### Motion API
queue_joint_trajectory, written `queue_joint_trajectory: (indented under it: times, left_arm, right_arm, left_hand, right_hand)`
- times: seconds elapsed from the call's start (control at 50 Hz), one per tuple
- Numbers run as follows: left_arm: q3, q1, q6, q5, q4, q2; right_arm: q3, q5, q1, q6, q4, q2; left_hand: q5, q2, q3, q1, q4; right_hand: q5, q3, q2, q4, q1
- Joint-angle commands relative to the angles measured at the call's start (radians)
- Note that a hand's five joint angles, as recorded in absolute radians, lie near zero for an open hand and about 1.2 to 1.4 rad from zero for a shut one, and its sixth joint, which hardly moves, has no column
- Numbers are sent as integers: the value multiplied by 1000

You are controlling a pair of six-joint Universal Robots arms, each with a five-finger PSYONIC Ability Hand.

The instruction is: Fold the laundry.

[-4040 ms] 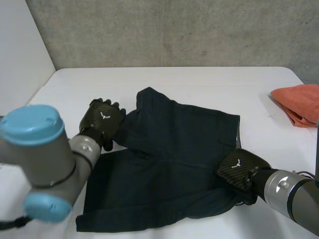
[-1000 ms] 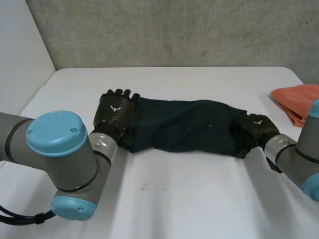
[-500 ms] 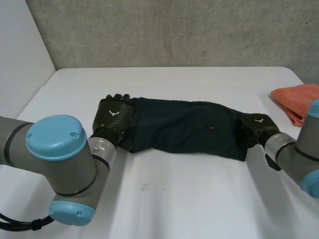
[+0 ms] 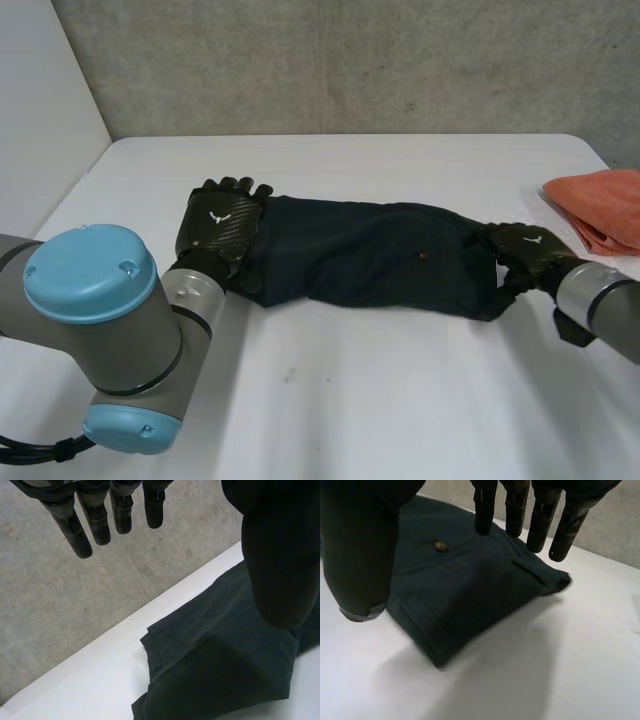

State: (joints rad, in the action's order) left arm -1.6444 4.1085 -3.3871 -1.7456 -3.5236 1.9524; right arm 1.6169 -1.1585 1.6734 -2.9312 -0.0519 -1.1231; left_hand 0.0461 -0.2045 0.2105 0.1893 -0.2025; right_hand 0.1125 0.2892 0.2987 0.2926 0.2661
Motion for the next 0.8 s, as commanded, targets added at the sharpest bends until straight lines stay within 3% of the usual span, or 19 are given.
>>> queue_joint_trajectory:
  times: [0.02, 0.16, 0.28, 0.4, 0.52, 0.68, 0.8]
  left_arm:
    - [-9, 16, 5, 1, 0, 0]
    - [-11, 21, 14, 1, 0, 2]
    - [-11, 21, 14, 3, -1, 2]
    - [-11, 21, 14, 3, -1, 2]
    - [-12, 23, 14, 1, -1, 2]
    - [-12, 23, 14, 0, -1, 0]
    - [-14, 23, 14, -2, -1, -1]
  right_arm:
    - [-37, -38, 71, -48, -45, 111]
    - [-112, -153, 91, -11, -49, 181]
    - [-135, -161, 91, 3, -63, 207]
    - [-147, -165, 92, 6, -92, 215]
    - [-157, -167, 89, 6, -97, 218]
    - [-146, -159, 80, 12, -91, 169]
    - [-106, -153, 62, 162, -72, 97]
  left_hand:
    - [-46, 30, -36, -15, 28]
    - [-46, 30, -36, -15, 28]
    - [-46, 30, -36, -15, 28]
    - [-46, 30, -36, -15, 28]
    - [-46, 30, -36, -15, 28]
    - [-46, 30, -36, -15, 28]
    - [-46, 30, -36, -15, 28]
  right_hand:
    - [33, 30, 21, 27, 54]
    - [273, 271, 262, 268, 294]
    - [364, 362, 353, 359, 385]
    - [596, 594, 584, 591, 617]
    - [1109, 1107, 1097, 1103, 1130]
    - [1109, 1107, 1098, 1104, 1130]
    - [1109, 1107, 1098, 1104, 1130]
